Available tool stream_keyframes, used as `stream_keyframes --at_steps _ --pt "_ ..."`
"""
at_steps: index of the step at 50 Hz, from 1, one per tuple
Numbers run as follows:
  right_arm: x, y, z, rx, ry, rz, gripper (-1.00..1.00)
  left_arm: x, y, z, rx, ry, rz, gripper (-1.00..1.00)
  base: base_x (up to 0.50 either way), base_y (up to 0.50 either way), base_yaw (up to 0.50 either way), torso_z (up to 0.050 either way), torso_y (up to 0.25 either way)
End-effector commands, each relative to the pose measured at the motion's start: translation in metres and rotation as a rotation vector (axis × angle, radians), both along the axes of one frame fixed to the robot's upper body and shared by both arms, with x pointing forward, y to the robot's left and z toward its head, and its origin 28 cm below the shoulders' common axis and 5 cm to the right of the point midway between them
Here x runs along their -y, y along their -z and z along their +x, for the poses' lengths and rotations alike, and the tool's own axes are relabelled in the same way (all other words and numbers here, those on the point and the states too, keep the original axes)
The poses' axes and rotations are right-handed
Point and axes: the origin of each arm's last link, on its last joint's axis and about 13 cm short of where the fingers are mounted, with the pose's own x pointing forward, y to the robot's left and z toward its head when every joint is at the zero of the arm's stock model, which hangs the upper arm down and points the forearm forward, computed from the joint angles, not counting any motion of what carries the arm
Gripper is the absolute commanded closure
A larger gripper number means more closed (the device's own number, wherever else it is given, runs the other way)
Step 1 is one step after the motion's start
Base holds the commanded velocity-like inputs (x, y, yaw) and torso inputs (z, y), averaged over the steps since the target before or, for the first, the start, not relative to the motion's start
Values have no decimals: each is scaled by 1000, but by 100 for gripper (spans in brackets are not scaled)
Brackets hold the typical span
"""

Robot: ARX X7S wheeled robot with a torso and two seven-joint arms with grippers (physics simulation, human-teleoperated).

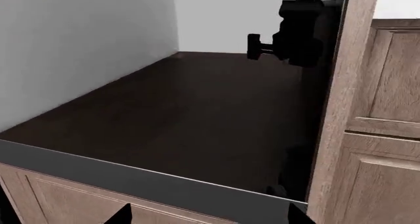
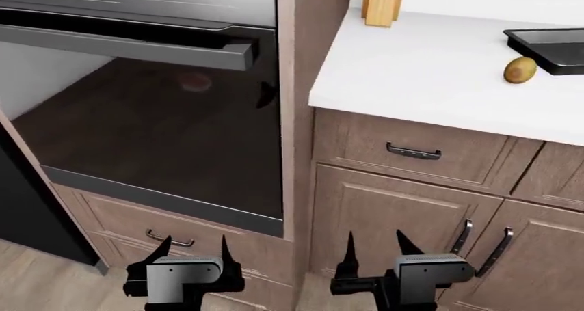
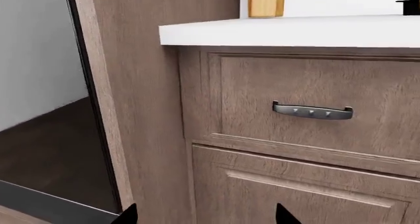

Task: Open the oven door

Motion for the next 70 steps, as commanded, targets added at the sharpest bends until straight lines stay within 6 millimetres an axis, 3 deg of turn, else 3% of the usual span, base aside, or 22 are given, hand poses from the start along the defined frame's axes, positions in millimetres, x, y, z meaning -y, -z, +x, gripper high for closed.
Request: stream_keyframes --at_steps 1,16,46,55,59,62,65,70 --pt "-1 2 -1 -9 -12 -10 -100 0 0 0 -1 -3 -2 -100 31 -433 0 0 0" --pt "-2 3 -1 -8 -31 -31 -100 -2 1 4 -21 -71 22 -100 0 -22 0 0 0" --pt "-2 3 -1 -3 -27 -29 -100 -1 2 7 -33 -120 89 -100 0 0 0 -50 -44" --pt "-2 2 -1 -4 -25 -29 -100 -2 1 7 -25 -117 45 -100 0 0 0 -44 -25" --pt "-1 3 -1 -4 -24 -28 -100 -2 -2 6 -122 -120 -92 -100 0 0 0 0 0" --pt "-1 2 -1 -3 -21 -20 -100 -3 -4 4 -145 -101 -83 -100 0 0 0 0 0" --pt "0 2 0 -5 -20 -14 -100 -12 -20 7 -51 -109 85 -100 0 0 0 0 0" --pt "0 0 0 -2 -23 -8 -100 -59 -67 12 128 -185 603 -100 0 0 0 0 0"
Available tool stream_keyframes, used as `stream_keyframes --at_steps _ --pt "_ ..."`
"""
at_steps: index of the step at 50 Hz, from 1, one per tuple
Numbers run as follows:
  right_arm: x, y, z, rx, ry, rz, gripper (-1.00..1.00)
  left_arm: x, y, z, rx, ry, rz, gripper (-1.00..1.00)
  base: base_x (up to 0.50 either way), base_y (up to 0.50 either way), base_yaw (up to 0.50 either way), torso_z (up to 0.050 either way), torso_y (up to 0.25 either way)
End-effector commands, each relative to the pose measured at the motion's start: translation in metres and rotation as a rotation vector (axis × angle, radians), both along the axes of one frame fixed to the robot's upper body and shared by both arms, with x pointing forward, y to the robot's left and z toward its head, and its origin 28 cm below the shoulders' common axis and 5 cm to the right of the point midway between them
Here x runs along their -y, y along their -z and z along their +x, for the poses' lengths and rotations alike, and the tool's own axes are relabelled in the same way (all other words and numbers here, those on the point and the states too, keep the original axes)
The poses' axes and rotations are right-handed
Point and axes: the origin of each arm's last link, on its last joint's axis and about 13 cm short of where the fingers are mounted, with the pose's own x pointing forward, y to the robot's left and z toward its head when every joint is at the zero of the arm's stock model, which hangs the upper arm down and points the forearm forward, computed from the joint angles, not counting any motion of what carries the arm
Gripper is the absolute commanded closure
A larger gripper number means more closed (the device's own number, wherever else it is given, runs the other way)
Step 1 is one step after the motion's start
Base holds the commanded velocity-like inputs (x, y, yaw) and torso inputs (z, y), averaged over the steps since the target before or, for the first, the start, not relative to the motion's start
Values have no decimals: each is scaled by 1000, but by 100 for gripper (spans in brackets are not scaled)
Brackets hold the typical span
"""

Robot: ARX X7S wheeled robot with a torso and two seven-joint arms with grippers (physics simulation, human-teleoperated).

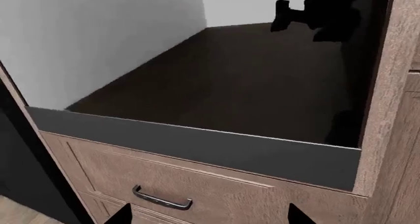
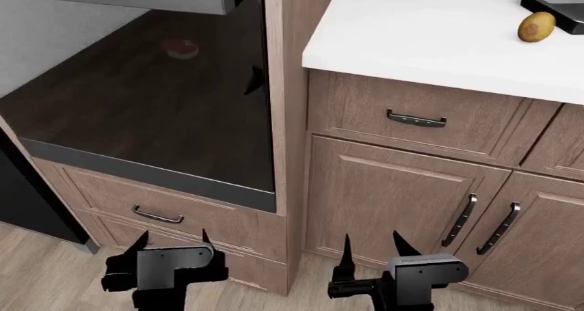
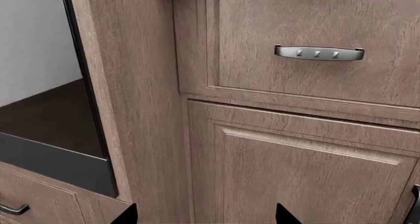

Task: Open the oven door

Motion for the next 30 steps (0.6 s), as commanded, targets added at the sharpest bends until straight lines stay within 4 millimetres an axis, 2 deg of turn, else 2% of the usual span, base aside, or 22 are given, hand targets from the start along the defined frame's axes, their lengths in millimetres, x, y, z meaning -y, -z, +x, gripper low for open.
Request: stream_keyframes --at_steps 1,3,5,8,12,20,30 --pt "0 -3 1 4 -2 16 -100 -55 -64 5 177 -84 634 -100 0 0 0 0 0" --pt "0 -3 1 7 -3 19 -100 -71 -89 9 243 -137 914 -100 0 0 0 0 0" --pt "1 -4 1 9 -1 21 -100 -82 -112 13 298 -180 1110 -100 0 0 0 0 0" --pt "1 -5 0 11 0 22 -100 -91 -137 21 351 -188 1320 -100 0 0 0 0 0" --pt "1 -6 0 11 0 27 -100 -97 -158 33 395 -126 1542 -100 0 0 0 0 0" --pt "2 -7 0 5 1 56 -100 -109 -199 52 411 -74 1734 -100 0 0 0 0 0" --pt "3 -7 0 9 9 62 -100 -113 -219 65 372 -51 1729 -100 0 0 0 0 0"
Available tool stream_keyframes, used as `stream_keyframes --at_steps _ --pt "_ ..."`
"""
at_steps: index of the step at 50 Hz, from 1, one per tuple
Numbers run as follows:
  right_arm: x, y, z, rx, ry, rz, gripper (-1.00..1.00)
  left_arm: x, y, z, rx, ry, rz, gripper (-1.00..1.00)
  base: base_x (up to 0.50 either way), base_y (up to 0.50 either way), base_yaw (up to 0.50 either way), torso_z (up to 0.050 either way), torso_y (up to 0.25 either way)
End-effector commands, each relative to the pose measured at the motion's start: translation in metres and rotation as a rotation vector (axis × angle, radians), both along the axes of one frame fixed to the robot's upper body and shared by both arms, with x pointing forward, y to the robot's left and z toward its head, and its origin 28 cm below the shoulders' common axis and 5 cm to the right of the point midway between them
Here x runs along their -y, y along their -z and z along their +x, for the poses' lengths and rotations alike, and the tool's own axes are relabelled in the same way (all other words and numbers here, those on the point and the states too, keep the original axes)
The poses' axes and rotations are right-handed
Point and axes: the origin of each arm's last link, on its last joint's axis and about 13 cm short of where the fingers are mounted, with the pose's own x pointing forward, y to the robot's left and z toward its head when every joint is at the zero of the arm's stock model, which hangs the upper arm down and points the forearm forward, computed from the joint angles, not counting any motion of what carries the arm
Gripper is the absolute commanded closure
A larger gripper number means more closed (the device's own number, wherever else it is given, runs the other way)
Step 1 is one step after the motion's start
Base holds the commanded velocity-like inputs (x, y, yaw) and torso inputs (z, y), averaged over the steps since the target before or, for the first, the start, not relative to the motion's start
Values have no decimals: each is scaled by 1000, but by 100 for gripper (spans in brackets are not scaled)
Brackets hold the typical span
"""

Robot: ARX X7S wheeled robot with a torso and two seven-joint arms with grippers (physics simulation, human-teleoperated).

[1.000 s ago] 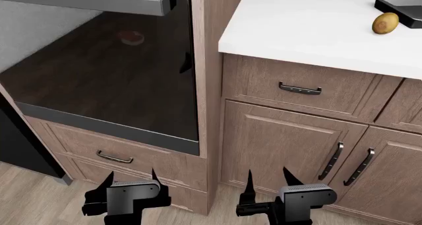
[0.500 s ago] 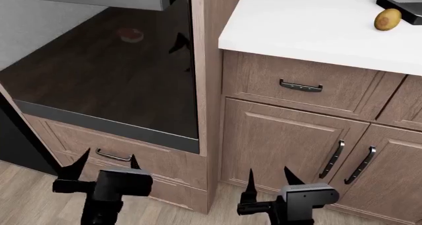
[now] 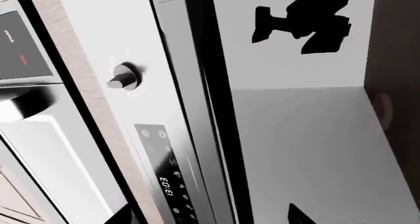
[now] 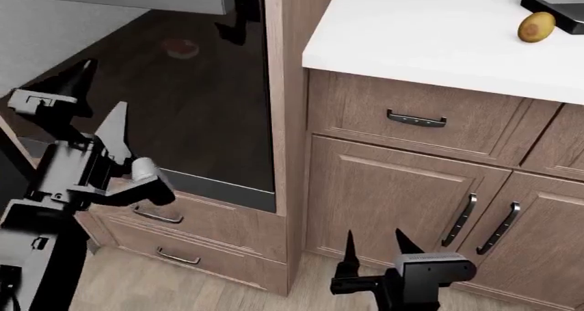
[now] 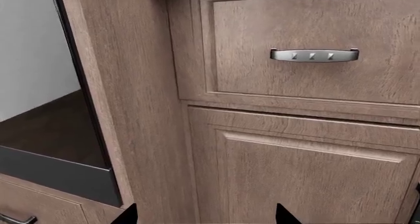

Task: Open the oven door

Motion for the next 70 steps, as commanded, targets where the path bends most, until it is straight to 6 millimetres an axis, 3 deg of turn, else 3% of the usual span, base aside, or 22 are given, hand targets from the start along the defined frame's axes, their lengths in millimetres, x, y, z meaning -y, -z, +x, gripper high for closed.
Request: stream_keyframes --at_steps 1,15,20,36,51,62,70 --pt "1 -1 0 2 6 13 -100 -10 -41 12 5 -43 150 -100 0 0 0 0 0" --pt "1 -1 0 1 8 14 -100 6 -65 35 -51 -1 123 -100 0 0 0 0 0" --pt "1 -1 0 0 8 18 -100 23 -85 58 -36 37 145 -100 0 0 0 0 0" --pt "2 -2 0 3 8 19 -100 40 -95 71 -31 71 145 -100 0 0 0 0 0" --pt "1 -3 0 9 8 20 -100 51 -93 75 -47 110 124 -100 0 0 0 0 0" --pt "2 -5 -1 17 11 25 -100 54 -76 77 -220 100 123 -100 0 0 0 0 0" --pt "1 -6 -1 17 9 25 -100 55 -73 79 -241 98 104 -100 0 0 0 0 0"
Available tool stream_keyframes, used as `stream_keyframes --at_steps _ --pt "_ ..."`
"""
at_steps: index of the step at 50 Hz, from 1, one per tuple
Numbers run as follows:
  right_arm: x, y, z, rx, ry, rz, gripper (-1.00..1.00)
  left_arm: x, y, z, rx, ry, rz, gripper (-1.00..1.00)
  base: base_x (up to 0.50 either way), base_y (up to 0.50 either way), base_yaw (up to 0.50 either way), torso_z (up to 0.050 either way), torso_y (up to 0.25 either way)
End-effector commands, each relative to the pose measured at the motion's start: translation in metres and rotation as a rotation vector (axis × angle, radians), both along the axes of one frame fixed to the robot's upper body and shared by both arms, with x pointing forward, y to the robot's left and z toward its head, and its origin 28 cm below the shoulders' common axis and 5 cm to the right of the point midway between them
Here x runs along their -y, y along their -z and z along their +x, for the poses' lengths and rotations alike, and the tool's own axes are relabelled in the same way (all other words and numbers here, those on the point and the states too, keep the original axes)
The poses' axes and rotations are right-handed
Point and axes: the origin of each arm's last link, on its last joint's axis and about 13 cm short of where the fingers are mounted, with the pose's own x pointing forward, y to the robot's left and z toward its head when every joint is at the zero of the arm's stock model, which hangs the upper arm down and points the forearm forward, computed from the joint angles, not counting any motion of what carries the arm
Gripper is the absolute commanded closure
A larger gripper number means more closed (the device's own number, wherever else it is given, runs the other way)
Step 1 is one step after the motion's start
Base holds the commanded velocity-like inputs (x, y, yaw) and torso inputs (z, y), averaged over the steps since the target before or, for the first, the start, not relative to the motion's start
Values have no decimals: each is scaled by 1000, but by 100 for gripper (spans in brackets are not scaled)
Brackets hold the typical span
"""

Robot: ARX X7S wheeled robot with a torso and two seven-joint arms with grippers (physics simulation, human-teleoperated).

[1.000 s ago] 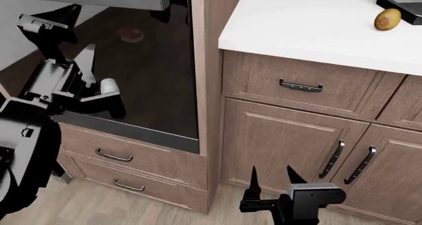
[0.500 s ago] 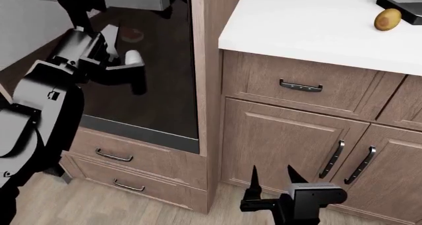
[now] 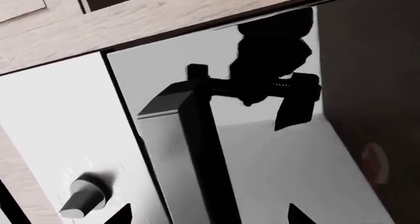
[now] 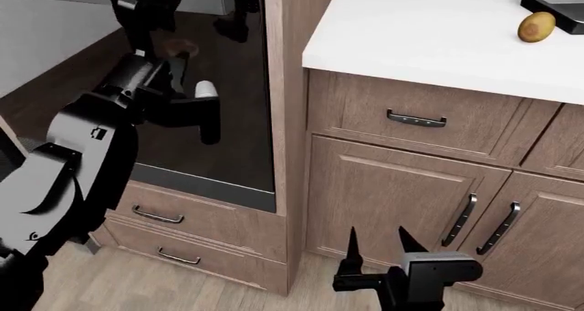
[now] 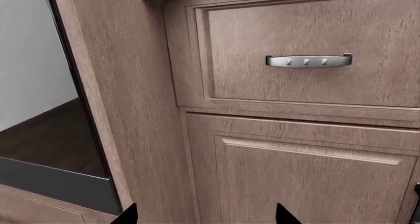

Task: Open the oven door

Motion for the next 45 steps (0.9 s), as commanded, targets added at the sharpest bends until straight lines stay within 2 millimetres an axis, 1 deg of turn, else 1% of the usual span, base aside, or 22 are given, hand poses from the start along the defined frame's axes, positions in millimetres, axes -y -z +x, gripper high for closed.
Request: stream_keyframes --at_steps 1,11,21,31,45 --pt "0 -1 0 2 0 2 -100 2 8 3 -67 -10 -18 -100 0 0 0 0 0" --pt "1 0 0 -1 3 3 -100 -2 6 8 -45 -47 -60 -100 0 0 0 0 0" --pt "1 0 1 -2 3 2 -100 -3 -3 11 13 -64 -56 -100 0 0 0 0 0" --pt "1 -1 0 1 3 3 -100 5 -8 17 33 -47 -31 -100 0 0 0 0 0" --pt "1 -2 0 5 1 7 -100 12 -3 31 21 -45 -16 -100 0 0 0 0 0"
